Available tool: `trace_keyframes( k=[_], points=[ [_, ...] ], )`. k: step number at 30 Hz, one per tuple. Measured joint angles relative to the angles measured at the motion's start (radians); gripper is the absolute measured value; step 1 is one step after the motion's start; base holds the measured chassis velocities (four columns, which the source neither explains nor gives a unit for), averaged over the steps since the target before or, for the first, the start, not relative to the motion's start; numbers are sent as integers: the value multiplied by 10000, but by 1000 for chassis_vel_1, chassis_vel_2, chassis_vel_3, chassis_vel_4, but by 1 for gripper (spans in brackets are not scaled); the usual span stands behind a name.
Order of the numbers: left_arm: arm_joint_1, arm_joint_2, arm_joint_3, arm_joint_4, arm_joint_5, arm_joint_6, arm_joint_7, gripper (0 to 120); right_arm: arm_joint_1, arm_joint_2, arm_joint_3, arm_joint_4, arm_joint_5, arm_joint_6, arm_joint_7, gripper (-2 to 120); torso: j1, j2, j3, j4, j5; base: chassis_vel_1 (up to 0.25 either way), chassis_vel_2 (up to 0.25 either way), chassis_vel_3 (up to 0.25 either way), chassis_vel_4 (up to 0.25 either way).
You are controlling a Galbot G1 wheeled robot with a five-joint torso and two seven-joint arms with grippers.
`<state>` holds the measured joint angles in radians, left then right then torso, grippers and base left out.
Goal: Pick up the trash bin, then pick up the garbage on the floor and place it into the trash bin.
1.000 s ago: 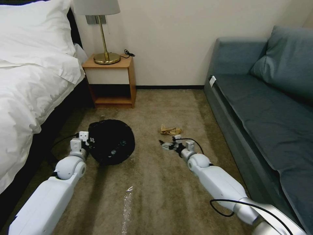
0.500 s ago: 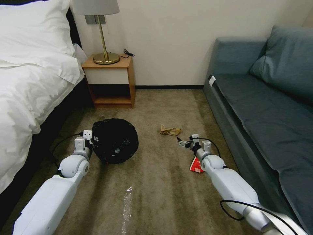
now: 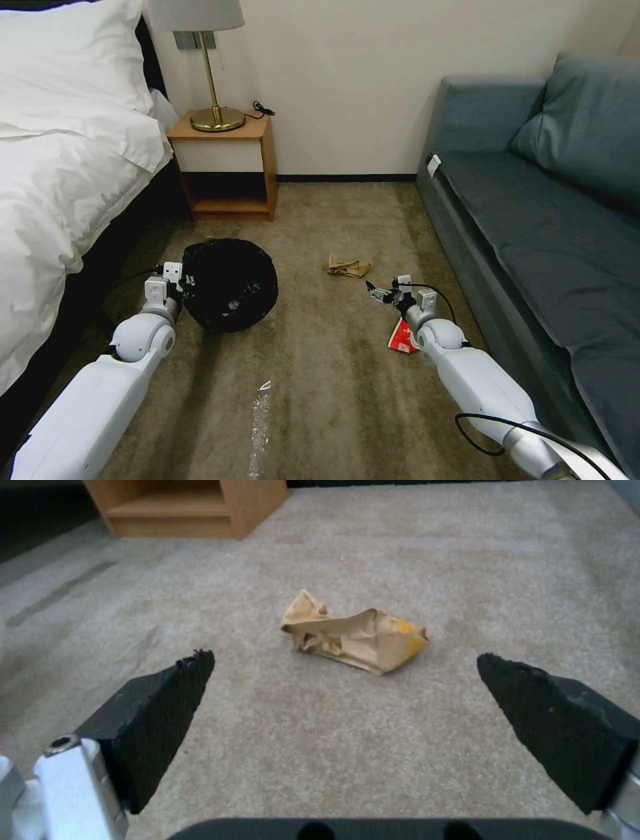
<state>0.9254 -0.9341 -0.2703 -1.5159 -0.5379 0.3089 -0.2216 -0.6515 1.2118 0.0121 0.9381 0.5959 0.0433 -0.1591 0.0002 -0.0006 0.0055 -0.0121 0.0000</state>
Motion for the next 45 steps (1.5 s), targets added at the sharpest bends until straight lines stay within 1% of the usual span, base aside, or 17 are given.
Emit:
trace_keyframes(
  k=[4, 10, 18, 21, 23, 25, 28, 39, 40, 41, 42, 43, 44, 45],
  points=[
    [99, 102, -83, -18, 0, -43, 12, 1, -57, -54, -15, 0, 34, 27, -187, 100, 0, 0, -1, 1, 0, 0, 0, 0, 0],
    [156, 69, -115, -18, 36, -76, 33, 1, -103, -118, -11, -13, 41, 100, -272, 100, -1, 1, -1, 1, 0, -21, 28, 44, -30],
    [49, -110, -36, 65, 90, -97, 49, 1, -79, -172, -77, -47, 127, 116, -298, 100, 0, 0, 0, -2, 0, -182, 166, 168, -157],
    [30, -128, -30, 96, 91, -98, 49, 1, -68, -182, -107, -71, 161, 105, -307, 100, 1, 0, 1, -1, 2, -200, 204, 196, -212],
    [20, -139, -23, 134, 98, -101, 57, 1, -61, -191, -122, -101, 174, 101, -317, 100, 0, 0, 3, -2, -4, -197, 206, 188, -181],
    [-10, -165, -22, 178, 115, -117, 70, 1, -53, -190, -154, -150, 179, 101, -330, 100, 1, 0, 2, 1, 3, -182, 158, 185, -152],
    [-44, -210, 3, 248, 130, -125, 105, 1, -55, -178, -200, -190, 180, 101, -332, 100, 0, -1, 1, 0, -1, -152, 153, 158, -149],
    [-99, -238, -8, 294, 119, -145, 154, 1, -71, -226, -362, -122, 99, 74, -247, 100, 1, -1, 1, 1, 1, -136, 137, 134, -142],
    [-87, -233, -28, 287, 114, -145, 154, 1, -129, -375, -408, 24, -4, -149, -130, 100, 1, -1, 1, 2, 3, -81, 126, 106, -80],
    [-87, -233, -28, 287, 114, -145, 154, 1, -129, -375, -408, 24, -4, -149, -130, 100, 1, -1, 1, 2, 3, -81, 126, 106, -80],
    [-43, -183, -65, 258, 100, -146, 154, 1, -233, -778, -523, 363, -56, -858, 130, 100, 2, -1, 2, 2, 4, -81, 91, 89, -80],
    [6, -108, -112, 223, 87, -146, 152, 1, -305, -1232, -751, 679, 144, -1439, 441, 100, 1, -1, 1, -2, -4, -47, 91, 7, -52],
    [6, -108, -112, 223, 87, -146, 152, 1, -305, -1232, -751, 679, 144, -1439, 441, 100, 1, -1, 1, -2, -4, -47, 91, 7, -52],
    [33, -71, -140, 200, 74, -146, 153, 1, -321, -1394, -870, 792, 297, -1596, 553, 100, 1, -1, 1, -1, -4, 0, 0, 0, 0]
  ],
)
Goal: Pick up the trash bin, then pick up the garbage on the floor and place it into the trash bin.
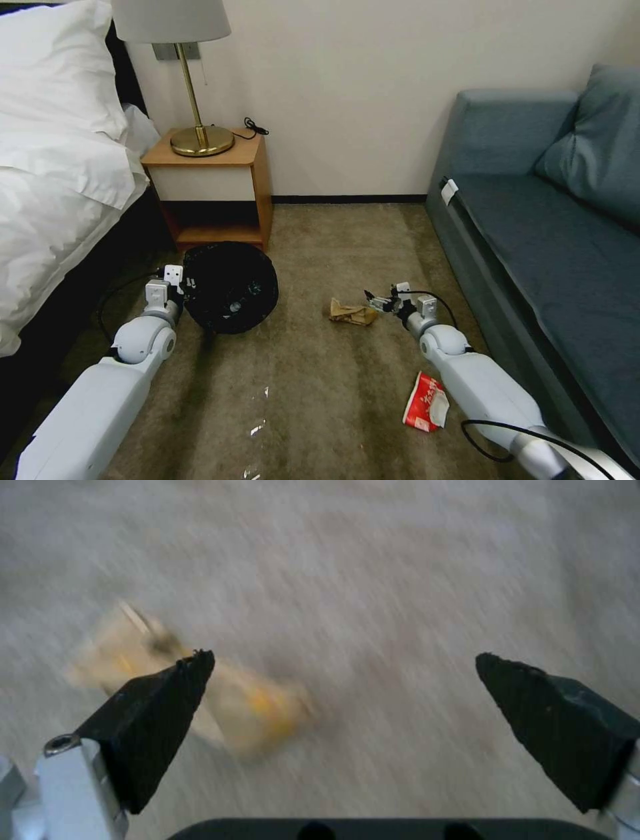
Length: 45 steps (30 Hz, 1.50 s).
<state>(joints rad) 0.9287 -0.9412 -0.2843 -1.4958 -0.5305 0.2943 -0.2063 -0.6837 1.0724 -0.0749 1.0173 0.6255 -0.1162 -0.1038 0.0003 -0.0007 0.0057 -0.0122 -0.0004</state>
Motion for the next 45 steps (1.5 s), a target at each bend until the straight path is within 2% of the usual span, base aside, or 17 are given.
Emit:
trace_keyframes(
  k=[1, 2, 4, 5, 7, 15, 24, 26, 36, 40, 45],
  points=[
    [39, 46, -61, -29, -27, 0, 7, 1, -36, -321, -243, 237, 389, -295, 213, 100, -1, 0, -1, 0, 2, 0, 0, 0, 0],
    [39, 46, -61, -29, -27, 0, 7, 1, -36, -321, -243, 237, 389, -295, 213, 100, -1, 0, -1, 0, 2, 0, 0, 0, 0],
    [140, 171, -310, -38, -66, -36, 102, 1, -260, -1330, -941, 1355, 1821, -1086, 808, 100, -2, 1, -4, -1, 5, 0, 0, 0, 0],
    [140, 171, -310, -38, -66, -36, 102, 1, -260, -1330, -941, 1355, 1821, -1086, 808, 100, -2, 1, -4, -1, 5, 0, 0, 0, 0],
    [171, 178, -451, 203, -38, -163, 331, 1, -445, -1946, -1302, 2365, 2806, -1748, 1314, 100, -1, 0, -4, -2, 5, 0, 0, 0, 0],
    [165, -77, -688, 640, 92, -354, 657, 1, -726, -2240, -1968, 3979, 4335, -2574, 2483, 100, -1, 1, -2, 1, 4, 0, 0, 0, 0],
    [30, -130, -642, 730, 34, -380, 721, 1, -1113, -2237, -2302, 4213, 4480, -2586, 2835, 100, -2, 0, -2, 4, 6, 0, 0, 0, 0],
    [-49, -133, -503, 942, 10, -496, 948, 1, -1542, -2138, -2343, 4149, 4448, -2585, 3126, 100, -1, 1, -2, -3, 4, 0, 0, 0, 0],
    [247, 39, -448, 1350, 97, -857, 1293, 1, -2305, -1867, -2239, 3725, 4064, -2548, 3687, 100, -2, 1, -2, 2, 6, 0, 0, 0, 0],
    [237, 79, -412, 1340, 88, -855, 1302, 1, -2428, -2040, -2158, 3897, 4237, -2654, 3899, 100, -2, 1, -1, 3, 4, 0, 0, 0, 0],
    [117, 72, -235, 1344, 87, -830, 1296, 1, -3128, -2803, -1640, 4406, 4359, -2703, 4148, 100, -2, 1, -2, 1, 6, 0, 0, 0, 0]
  ],
)
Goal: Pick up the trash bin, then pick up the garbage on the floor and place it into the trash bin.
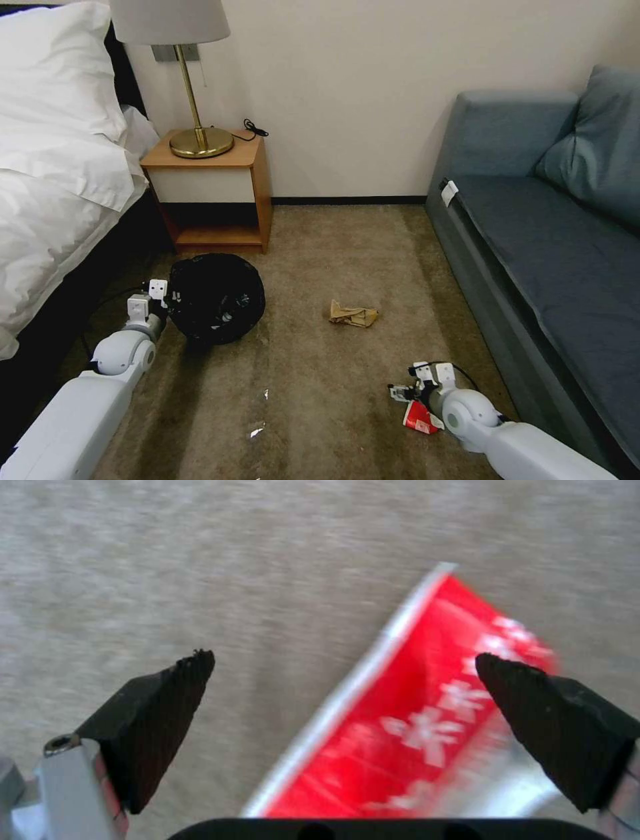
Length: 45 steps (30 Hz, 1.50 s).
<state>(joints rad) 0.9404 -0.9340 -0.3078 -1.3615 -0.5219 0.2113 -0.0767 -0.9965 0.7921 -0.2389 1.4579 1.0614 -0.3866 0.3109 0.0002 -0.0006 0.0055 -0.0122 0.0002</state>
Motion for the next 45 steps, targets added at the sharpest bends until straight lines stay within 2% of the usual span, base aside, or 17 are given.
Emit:
trace_keyframes(
  k=[6, 14, 23, 35, 45],
  points=[
    [-165, -123, 186, 144, 36, -26, -2, 1, -347, -602, 391, 400, 76, 21, 157, 100, 0, 0, -2, 2, 1, 0, 0, 0, 0],
    [-262, -158, 304, 217, 43, -25, 12, 1, -724, -831, 680, 547, 142, 22, 230, 100, 0, 0, -1, 1, 1, 0, 0, 0, 0],
    [-135, -132, 307, 209, 40, -22, 62, 1, -873, -361, 733, 258, -42, 154, 124, 100, -1, 0, 0, 2, -2, 0, 0, 0, 0],
    [11, -269, 244, 369, 128, -180, 151, 0, -880, 512, 768, -840, -716, 644, -544, 100, -1, 0, 1, 1, -3, 0, 0, 0, 0],
    [31, -328, 260, 424, 166, -177, 165, 0, -941, 778, 897, -1390, -1099, 948, -1086, 100, 0, 0, 1, 0, -5, 0, 0, 0, 0]
  ],
)
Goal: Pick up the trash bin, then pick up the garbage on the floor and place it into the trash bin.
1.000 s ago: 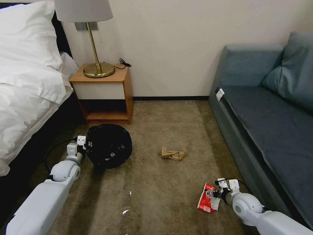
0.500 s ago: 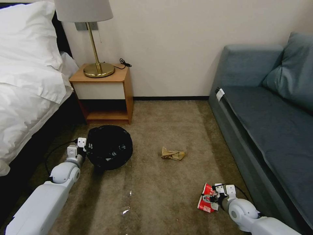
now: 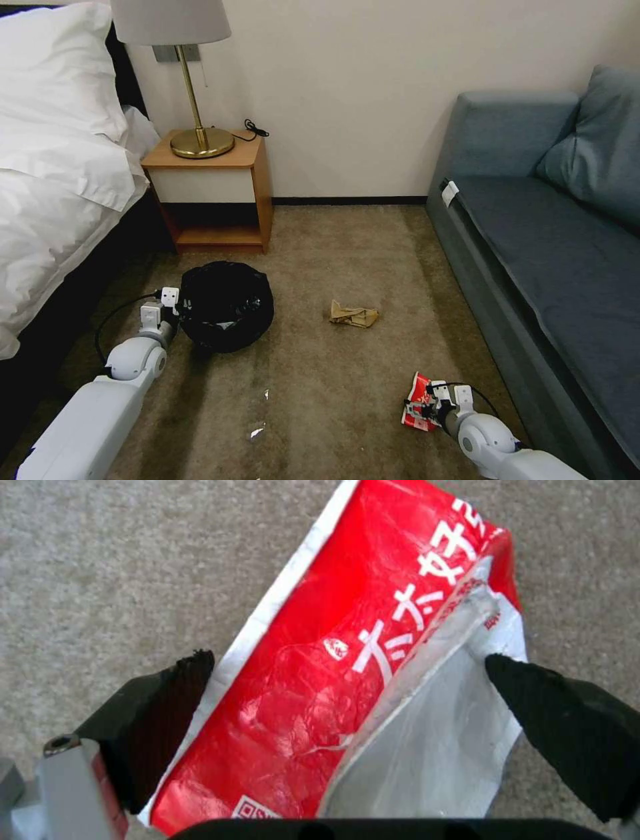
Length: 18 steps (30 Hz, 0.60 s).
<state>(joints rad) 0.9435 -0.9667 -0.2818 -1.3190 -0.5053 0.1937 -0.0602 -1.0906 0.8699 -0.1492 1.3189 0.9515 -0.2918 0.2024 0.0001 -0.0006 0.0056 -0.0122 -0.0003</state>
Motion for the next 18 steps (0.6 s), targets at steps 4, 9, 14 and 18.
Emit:
trace_keyframes(
  k=[4, 9, 14, 18],
  points=[
    [-15, 0, 12, 31, 0, 0, 6, 0, -25, 10, 78, -81, -36, 66, -172, 100, 0, 0, 0, 0, 1, 0, 0, 0, 0],
    [-25, -1, 48, 47, 10, 0, 9, 0, 29, 52, 76, -201, -40, 137, -373, 99, 0, 0, 0, -2, -2, 0, 0, 0, 0],
    [-47, 8, 74, 55, 12, 0, 9, 0, 156, 160, 43, -358, -39, 201, -538, 90, 0, 0, 0, -3, -4, 0, 0, 0, 0],
    [-52, 24, 76, 57, 9, 6, 9, 0, 178, 171, 40, -430, -35, 257, -679, 82, 0, 0, -1, -4, -4, 0, 0, 0, 0]
  ],
)
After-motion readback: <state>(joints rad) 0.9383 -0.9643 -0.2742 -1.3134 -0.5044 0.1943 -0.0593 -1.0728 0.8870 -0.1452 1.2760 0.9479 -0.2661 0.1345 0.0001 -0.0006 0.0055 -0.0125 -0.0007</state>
